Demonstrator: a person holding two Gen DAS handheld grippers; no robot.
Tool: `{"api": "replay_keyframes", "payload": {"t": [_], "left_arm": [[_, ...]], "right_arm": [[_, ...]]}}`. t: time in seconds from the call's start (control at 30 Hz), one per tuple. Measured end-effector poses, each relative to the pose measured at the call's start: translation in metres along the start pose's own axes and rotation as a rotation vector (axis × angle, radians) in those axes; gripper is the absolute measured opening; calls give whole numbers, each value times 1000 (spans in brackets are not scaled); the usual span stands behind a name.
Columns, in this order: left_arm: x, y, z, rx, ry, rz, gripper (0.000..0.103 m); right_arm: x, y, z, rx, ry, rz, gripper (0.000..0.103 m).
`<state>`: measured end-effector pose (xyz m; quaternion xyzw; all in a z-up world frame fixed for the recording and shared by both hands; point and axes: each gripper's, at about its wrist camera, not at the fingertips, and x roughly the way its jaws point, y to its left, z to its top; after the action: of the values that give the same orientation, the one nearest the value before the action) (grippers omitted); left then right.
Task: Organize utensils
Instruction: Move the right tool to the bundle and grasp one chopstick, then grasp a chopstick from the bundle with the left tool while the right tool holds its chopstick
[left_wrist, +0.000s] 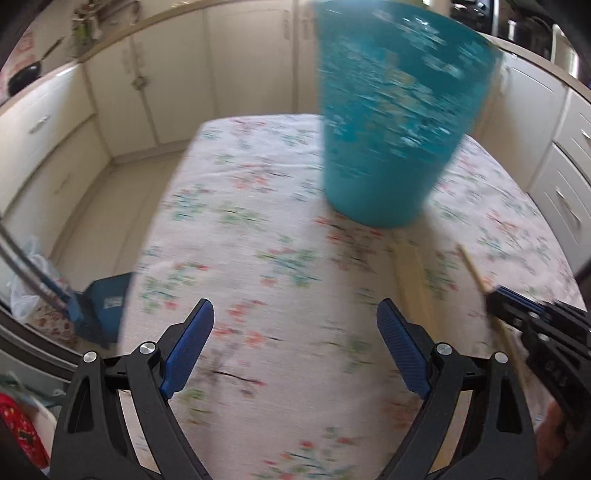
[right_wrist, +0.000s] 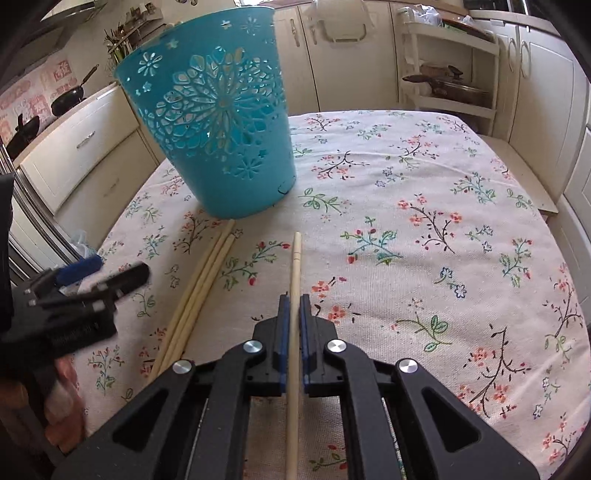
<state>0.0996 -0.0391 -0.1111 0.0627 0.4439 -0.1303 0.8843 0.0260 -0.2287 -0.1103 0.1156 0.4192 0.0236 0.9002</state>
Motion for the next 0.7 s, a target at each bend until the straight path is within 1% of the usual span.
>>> {"api": "replay_keyframes", "payload": {"t": [0.1,0.27,0.7], "left_arm": [[3,-18,-2,43,11,12,86],[4,-30,-2,66,14,27,86],[6,-28,4,36,37,31,86]], "right_arm": [[-1,-1,0,11,-1,14,6],[-3,-2,0,20,-1,28,6],[-3,-4,0,26,-1,39,6]]}}
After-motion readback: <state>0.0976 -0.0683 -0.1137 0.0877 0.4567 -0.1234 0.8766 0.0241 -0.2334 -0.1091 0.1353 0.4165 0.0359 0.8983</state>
